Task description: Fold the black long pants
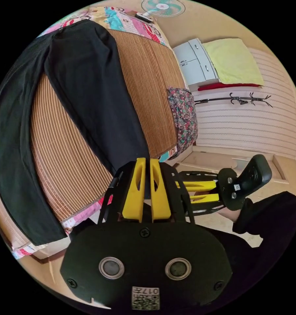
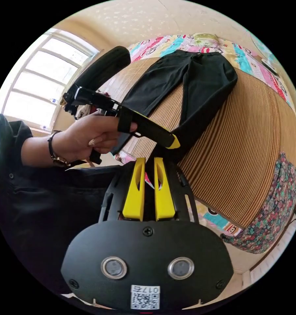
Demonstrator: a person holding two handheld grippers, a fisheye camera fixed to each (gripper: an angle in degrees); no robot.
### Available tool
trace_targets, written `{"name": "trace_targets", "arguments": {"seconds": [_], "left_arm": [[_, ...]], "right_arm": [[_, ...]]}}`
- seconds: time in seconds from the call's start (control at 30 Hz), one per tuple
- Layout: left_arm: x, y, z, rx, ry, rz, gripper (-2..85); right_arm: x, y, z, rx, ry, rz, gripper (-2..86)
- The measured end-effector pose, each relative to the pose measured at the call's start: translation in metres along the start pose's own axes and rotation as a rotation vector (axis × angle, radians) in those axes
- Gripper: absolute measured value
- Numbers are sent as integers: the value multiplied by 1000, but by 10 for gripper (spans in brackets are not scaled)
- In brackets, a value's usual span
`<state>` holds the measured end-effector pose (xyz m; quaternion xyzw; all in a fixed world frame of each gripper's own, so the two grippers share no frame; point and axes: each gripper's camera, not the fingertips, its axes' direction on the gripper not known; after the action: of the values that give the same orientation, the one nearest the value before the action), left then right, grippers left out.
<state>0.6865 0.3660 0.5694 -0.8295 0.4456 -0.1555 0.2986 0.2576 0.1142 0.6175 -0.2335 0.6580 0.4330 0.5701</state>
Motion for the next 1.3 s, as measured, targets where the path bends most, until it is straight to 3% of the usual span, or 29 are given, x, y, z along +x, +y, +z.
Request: {"name": "trace_targets", "arguments": {"seconds": [0.17,0.27,0.43,0.53,0.63,0.77,0.87,0.97,1.1,1.17,1.3], "left_arm": [[-25,32,-22,80,106,-46,-4],[-38,48,-33,120,161,-68,-6],[-54,70,-46,162,249,-108,-7],[-65,81,-55,180,287,-141,-7],[-76,90,-66,209,340,-173,-7],[-92,106,-79,256,438,-207,-8],[-106,128,-94,316,522,-209,-8],[-128,165,-115,397,635,-223,-8],[-163,219,-143,468,730,-260,-7],[-191,258,-166,514,751,-307,-7],[-237,312,-212,671,717,-358,-7]], "right_arm": [[89,-29,-23,-121,-187,-168,81],[191,-98,-46,-12,-195,-59,91],[382,-261,-25,281,-214,315,130],[439,-328,9,378,-240,486,140],[449,-386,43,415,-228,509,142],[445,-448,85,284,-61,519,111],[412,-480,100,289,89,462,58],[338,-493,104,364,374,423,37],[172,-510,130,508,715,76,20],[118,-524,147,572,741,-30,15],[63,-590,216,513,549,14,8]]}}
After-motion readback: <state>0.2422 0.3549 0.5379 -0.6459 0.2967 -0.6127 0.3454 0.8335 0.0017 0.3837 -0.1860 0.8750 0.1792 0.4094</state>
